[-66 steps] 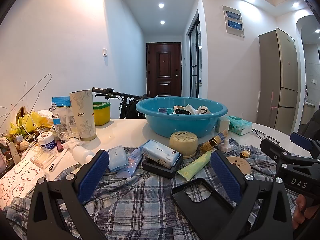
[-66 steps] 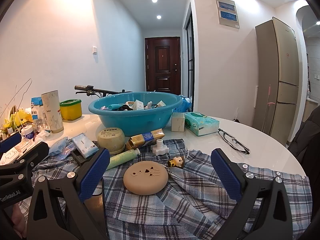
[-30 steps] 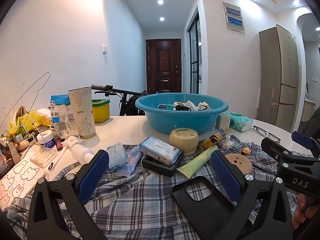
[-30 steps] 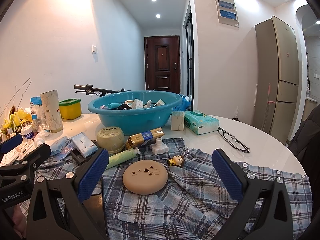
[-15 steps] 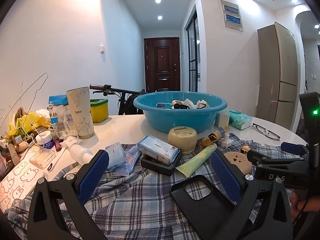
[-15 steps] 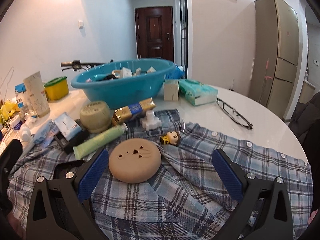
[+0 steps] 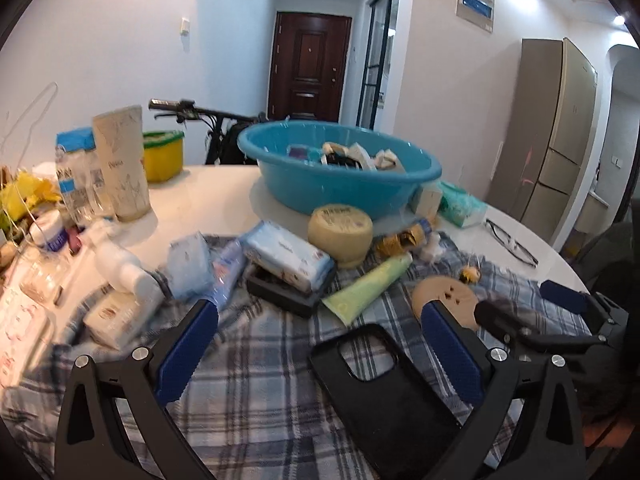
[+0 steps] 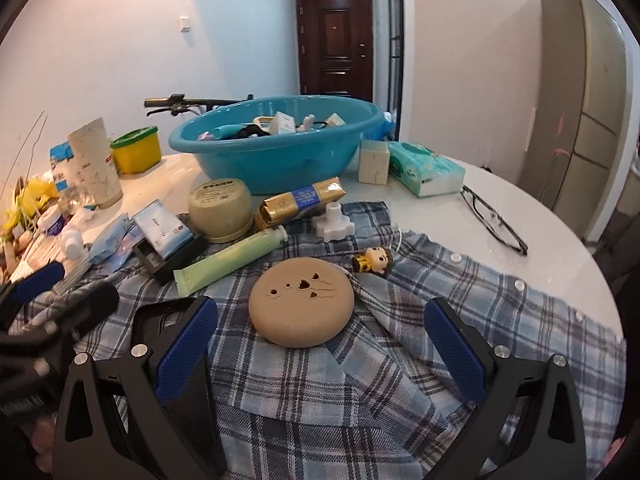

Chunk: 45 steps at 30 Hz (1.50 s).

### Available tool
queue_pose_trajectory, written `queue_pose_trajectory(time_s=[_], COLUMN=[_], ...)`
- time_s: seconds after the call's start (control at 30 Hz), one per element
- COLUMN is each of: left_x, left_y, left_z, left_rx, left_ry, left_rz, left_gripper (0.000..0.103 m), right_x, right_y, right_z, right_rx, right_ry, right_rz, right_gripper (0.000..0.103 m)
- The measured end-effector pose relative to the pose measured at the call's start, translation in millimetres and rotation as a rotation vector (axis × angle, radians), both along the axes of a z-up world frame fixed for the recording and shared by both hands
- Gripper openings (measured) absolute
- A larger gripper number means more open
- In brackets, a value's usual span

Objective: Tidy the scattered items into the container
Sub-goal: 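Move both tools toward the items on the plaid shirt, then grasp the blue wet-wipe pack with the left gripper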

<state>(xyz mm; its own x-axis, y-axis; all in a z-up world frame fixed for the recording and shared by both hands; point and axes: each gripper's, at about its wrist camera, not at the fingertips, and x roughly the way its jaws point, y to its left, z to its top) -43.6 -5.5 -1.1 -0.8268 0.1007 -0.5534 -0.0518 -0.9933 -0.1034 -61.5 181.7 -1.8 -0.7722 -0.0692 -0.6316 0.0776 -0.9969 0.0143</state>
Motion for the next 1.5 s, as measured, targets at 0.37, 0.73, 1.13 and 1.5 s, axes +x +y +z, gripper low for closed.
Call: queue_pose_trajectory(time_s=[0.37, 0.73, 1.13, 1.5], left_x=[3, -43, -78, -123], left_y=[-26, -26, -31, -26], left_z=[51, 59, 74, 23], left_rx=[-0.008, -0.016, -0.031, -0.032], left_ry=[0.092, -0.059, -0.036, -0.211], left_rz=[0.079, 0.012, 0.026, 0.011], left_gripper=[0.103, 0.103, 0.103, 0.103], right_x=[-3, -17, -26, -70], right_y=[-11, -16, -25, -9], right_z=[33, 68, 126, 68], right_rx=[0.001, 0.008, 0.039, -0.048], right_ry=[0.053, 0.057, 0.218, 0.141], right_rz=[0.012, 0.049, 0.075, -0.014], right_gripper=[0.103, 0.102, 0.102, 0.102])
